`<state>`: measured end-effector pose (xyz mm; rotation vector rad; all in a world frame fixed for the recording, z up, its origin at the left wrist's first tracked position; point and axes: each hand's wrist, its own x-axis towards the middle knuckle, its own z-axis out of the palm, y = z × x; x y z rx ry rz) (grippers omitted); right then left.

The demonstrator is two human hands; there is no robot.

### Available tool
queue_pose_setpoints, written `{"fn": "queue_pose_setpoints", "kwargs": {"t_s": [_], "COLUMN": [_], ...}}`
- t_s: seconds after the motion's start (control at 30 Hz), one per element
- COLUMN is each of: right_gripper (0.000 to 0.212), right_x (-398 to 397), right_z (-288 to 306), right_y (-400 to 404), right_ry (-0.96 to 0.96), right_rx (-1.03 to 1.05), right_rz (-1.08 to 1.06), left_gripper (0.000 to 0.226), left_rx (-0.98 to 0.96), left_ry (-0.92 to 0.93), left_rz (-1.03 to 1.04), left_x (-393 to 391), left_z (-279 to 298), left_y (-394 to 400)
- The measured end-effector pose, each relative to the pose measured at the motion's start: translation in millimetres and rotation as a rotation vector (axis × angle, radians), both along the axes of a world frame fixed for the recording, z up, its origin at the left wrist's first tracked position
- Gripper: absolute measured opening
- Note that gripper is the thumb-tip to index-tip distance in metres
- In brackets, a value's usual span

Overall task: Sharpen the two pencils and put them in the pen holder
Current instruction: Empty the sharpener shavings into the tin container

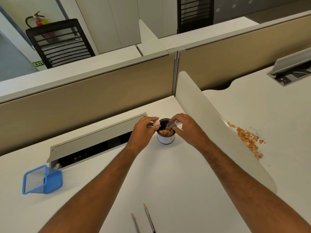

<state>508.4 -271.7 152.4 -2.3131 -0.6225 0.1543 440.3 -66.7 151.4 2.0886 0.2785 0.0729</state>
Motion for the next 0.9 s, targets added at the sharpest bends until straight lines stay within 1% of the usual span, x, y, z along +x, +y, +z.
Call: {"fn": "queue_pose_setpoints", "kwargs": {"t_s": [0.13,0.2,0.3,0.47,0.63,0.8,0.9], "right_gripper": [0.020,0.020,0.021,0.021,0.022,0.021,0.020], "right_x": [-12,-20,-34,-61,-95,-136,-159], "right_z": [2,1,2,5,13,22,27], "right_y": [0,0,1,3,7,12,16], "right_ry": [0.173,0.243,0.312,0.343,0.395,0.470,0.507], "right_rx": [0.239,0.362,0.445,0.430,0.423,0.448,0.452], "right_rz": [-0.170,-0.196,-0.200,-0.135,-0.094,-0.069,-0.053], "left_gripper": [0.035,0.037,0.038,0.034,0.037,0.031,0.031], "left_rx": [-0.158,-0.181,-0.260,-0.331,-0.323,-0.324,-0.310], "left_ry": [0.024,0.025,0.013,-0.003,0.026,0.038,0.025], "left_rz": [0.039,0.046,0.072,0.094,0.092,0.080,0.075], "left_x": [-5,-11,-26,-57,-98,-144,-170], "left_z": [4,7,10,14,21,33,37], "left_y": [-2,-4,-8,-11,-8,-2,2]}}
